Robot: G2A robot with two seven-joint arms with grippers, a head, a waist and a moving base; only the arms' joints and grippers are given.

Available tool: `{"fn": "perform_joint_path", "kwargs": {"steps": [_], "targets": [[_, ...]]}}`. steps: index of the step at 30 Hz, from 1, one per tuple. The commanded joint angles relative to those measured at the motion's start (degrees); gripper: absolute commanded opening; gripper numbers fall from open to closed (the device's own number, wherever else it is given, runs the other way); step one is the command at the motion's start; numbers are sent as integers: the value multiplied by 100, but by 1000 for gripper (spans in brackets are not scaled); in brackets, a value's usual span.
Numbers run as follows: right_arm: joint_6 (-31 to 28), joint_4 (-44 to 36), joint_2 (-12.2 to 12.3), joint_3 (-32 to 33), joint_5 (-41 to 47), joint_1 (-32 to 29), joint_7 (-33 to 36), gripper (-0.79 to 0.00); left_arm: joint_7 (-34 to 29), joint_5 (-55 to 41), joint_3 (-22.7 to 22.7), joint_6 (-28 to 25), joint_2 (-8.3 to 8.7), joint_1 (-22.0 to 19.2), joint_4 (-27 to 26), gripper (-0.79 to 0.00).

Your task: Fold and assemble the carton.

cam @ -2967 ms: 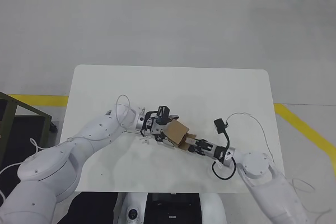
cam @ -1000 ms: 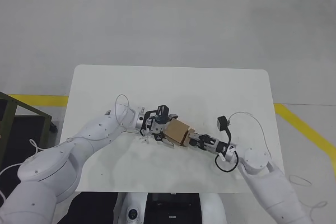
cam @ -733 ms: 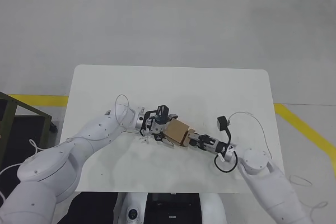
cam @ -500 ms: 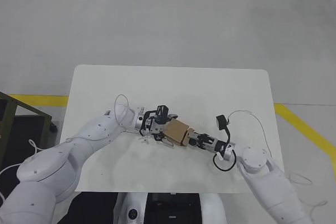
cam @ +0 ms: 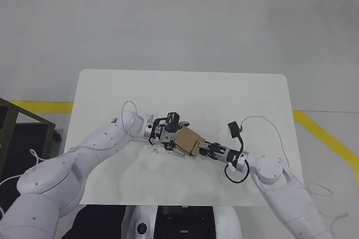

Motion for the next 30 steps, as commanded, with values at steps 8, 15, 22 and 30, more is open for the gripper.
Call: {"fn": "perform_joint_path", "kwargs": {"steps": [8, 15, 22, 30], "targets": [[177, -91, -12, -61, -143, 52, -100, -702, 20, -19, -15, 20, 26, 14, -4, 0], [149, -110, -9, -32, -108, -14, -140, -708, -1, -44, -8, -1, 41, 14, -17, 0], [198, -177, -24, -103, -197, 62, -158, -714, 18, -39, 2, 18, 47, 16, -48, 0], [313, -185, -73, -265, -275, 229, -254, -708, 20, -44, 9, 20, 59, 20, -68, 0]]}}
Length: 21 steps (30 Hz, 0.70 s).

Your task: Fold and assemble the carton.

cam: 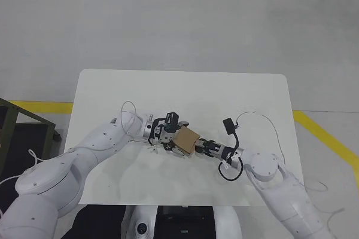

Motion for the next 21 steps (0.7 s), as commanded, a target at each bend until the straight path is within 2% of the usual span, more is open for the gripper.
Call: {"fn": "perform_joint_path", "kwargs": {"steps": [1, 11, 21], "targets": [[4, 13, -7, -18, -2, 19, -14, -702, 1, -5, 0, 0, 3, 1, -3, 0], [-147, -193, 63, 272, 57, -372, -49, -628, -9, -41, -4, -9, 14, 7, 31, 0], [-370, -376, 118, 443, 80, -651, 86, -653, -1, -15, -15, -2, -1, 8, 60, 0]]}}
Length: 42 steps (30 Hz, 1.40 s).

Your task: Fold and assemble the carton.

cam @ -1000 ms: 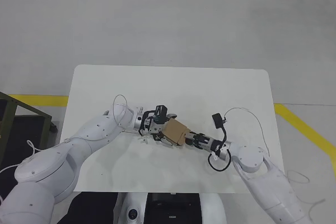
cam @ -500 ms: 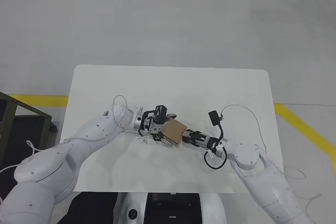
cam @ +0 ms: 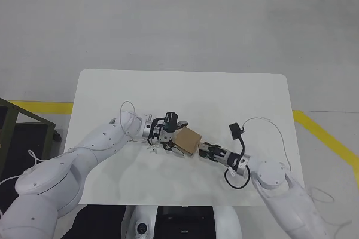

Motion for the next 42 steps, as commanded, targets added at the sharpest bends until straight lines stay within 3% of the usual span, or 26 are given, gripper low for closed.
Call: {"fn": "perform_joint_path", "kwargs": {"steps": [1, 11, 26, 30, 34, 37, 42], "targets": [[-3, 89, -8, -25, 38, 32, 8, -653, -3, 10, -1, -3, -6, 5, 1, 0], [-69, 320, -77, -290, 140, 292, 70, -690, -35, 37, -18, -35, -46, 1, 8, 0], [-61, 507, -152, -513, 197, 563, 47, -650, -46, 69, -44, -46, -72, 11, 32, 0], [-102, 339, -112, -364, 158, 395, 8, -566, -31, 70, -65, -31, -67, 18, 77, 0], [-92, 21, -46, -142, 34, 112, -38, -409, 52, 92, -101, 52, -27, 35, 102, 0], [-64, -266, -1, -9, -59, -103, -26, 0, 112, 112, -120, 112, 34, 71, 97, 0], [-47, -587, 43, 88, -175, -326, 13, 0, 209, 91, -151, 208, 196, 161, 39, 0]]}}
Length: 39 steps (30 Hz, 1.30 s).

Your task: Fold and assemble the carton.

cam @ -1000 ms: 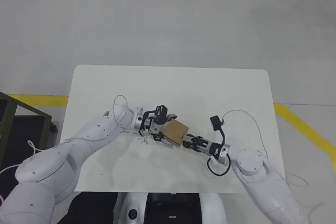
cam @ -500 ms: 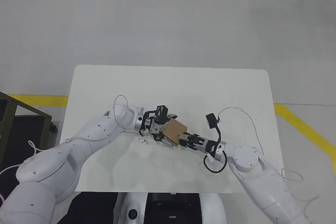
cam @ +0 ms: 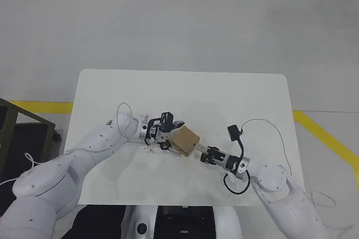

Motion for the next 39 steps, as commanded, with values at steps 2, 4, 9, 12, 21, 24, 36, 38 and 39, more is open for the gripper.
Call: {"fn": "perform_joint_path", "kwargs": {"steps": [2, 4, 9, 12, 21, 24, 36, 38, 39], "targets": [[-11, -95, 13, 26, -5, -65, 23, 0, 65, -82, -41, 65, 119, 67, -15, 0], [-35, -124, 17, 32, 20, -86, 48, 0, 127, -154, -86, 127, 202, 110, -19, 0], [-124, -183, 23, 28, 98, -118, 122, 0, 290, -354, -229, 290, 398, 195, -102, 0], [-164, -216, 25, 20, 127, -133, 146, 0, 335, -367, -312, 335, 480, 194, -158, 0], [-219, -281, 42, 44, 155, -202, 150, 0, 301, -455, -552, 302, 628, 236, -211, 0], [-230, -279, 46, 55, 174, -204, 156, 0, 258, -492, -622, 259, 656, 252, -215, 0], [-254, -274, 53, 47, 216, -199, 131, 0, -387, -727, -747, 22, 445, 241, -235, 0], [-265, -285, 57, 52, 208, -209, 131, 0, -433, -691, -750, 13, 417, 246, -235, 0], [-269, -290, 58, 52, 214, -212, 134, 0, -442, -676, -752, -3, 404, 249, -245, 0]]}}
